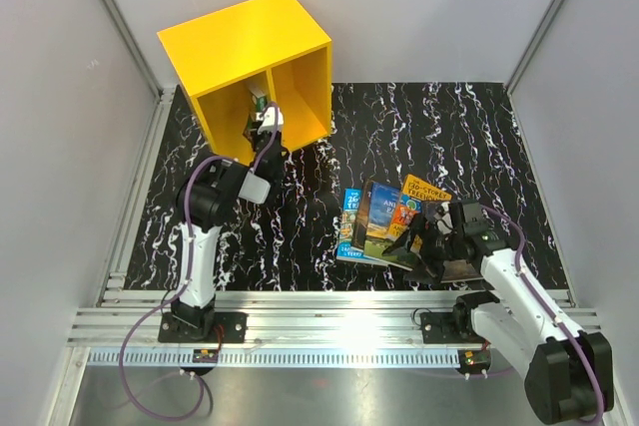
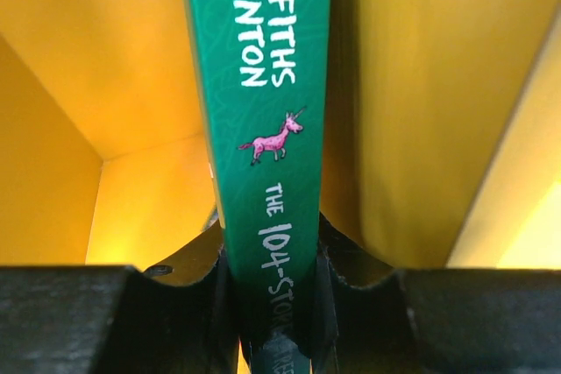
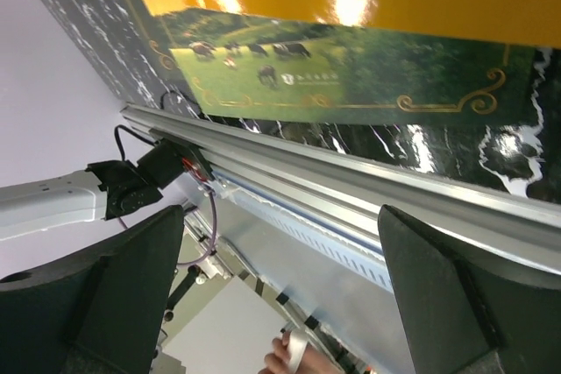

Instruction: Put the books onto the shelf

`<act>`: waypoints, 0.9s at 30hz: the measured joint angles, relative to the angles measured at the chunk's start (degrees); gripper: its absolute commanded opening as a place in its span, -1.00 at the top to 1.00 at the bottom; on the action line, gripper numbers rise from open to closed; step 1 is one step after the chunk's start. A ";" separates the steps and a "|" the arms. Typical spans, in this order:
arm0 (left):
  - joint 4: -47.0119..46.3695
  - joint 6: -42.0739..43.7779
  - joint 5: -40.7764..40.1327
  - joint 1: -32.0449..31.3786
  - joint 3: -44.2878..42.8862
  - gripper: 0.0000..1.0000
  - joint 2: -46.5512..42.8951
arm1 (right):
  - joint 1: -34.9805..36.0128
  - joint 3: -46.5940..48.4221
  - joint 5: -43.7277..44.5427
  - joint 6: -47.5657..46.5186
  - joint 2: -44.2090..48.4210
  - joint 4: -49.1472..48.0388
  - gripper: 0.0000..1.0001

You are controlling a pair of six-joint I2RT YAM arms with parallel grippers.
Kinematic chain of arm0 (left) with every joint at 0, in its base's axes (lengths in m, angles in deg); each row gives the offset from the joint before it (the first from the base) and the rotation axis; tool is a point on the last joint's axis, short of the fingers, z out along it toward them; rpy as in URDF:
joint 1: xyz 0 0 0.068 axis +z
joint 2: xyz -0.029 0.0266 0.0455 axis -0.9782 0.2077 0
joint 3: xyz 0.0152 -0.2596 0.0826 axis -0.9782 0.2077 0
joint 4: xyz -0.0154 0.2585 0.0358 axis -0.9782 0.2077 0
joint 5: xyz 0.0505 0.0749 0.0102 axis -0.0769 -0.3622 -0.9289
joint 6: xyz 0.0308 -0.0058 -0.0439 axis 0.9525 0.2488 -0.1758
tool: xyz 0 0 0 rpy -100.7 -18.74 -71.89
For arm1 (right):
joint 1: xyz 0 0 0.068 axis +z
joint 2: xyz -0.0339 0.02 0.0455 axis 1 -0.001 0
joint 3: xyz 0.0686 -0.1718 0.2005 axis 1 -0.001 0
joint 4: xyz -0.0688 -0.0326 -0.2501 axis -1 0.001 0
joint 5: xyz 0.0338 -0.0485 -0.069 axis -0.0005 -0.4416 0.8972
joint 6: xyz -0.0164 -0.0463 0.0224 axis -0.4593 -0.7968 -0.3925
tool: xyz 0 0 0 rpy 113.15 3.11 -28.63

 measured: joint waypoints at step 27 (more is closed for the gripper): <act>-2.97 4.04 2.14 0.20 -1.75 -0.40 1.77 | 0.00 -13.77 -4.20 8.96 6.73 -21.59 -1.00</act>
